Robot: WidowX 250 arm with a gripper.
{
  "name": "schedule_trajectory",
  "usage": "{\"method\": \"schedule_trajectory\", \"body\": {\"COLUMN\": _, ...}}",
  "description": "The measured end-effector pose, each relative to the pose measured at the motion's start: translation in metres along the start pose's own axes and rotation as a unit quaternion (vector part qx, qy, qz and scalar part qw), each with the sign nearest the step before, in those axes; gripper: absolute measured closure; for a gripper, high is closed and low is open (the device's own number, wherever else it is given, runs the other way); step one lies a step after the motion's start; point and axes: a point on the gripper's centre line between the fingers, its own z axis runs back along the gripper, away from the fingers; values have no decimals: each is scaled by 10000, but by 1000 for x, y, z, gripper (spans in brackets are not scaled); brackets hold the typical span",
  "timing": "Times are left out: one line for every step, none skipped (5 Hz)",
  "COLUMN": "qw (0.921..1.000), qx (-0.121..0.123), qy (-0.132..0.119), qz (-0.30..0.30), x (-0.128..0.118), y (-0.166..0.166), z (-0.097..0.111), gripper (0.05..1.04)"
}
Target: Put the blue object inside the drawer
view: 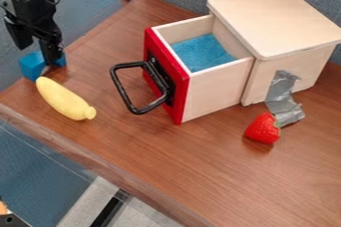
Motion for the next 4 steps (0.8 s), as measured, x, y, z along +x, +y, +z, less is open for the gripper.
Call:
{"method": "schedule_trajectory", "body": {"qw": 10000, "qx": 10, "qy": 91, "qz": -8, "x": -3, "y": 0, "z": -6, "gripper": 83}}
{"method": "schedule_trajectory", "body": {"qw": 9999, "qx": 41, "qy": 130, "qz": -15, "x": -4, "y": 2, "z": -13, "gripper": 83}}
{"method": "schedule_trajectory", "body": {"qw": 9996, "qx": 100, "qy": 250, "qz": 16, "x": -6, "y": 5, "z": -23, "gripper": 136}}
{"method": "schedule_trajectory", "body": {"qw": 9994, "qx": 220, "qy": 182, "qz": 208, "x": -4, "y": 8, "z": -28, "gripper": 412}}
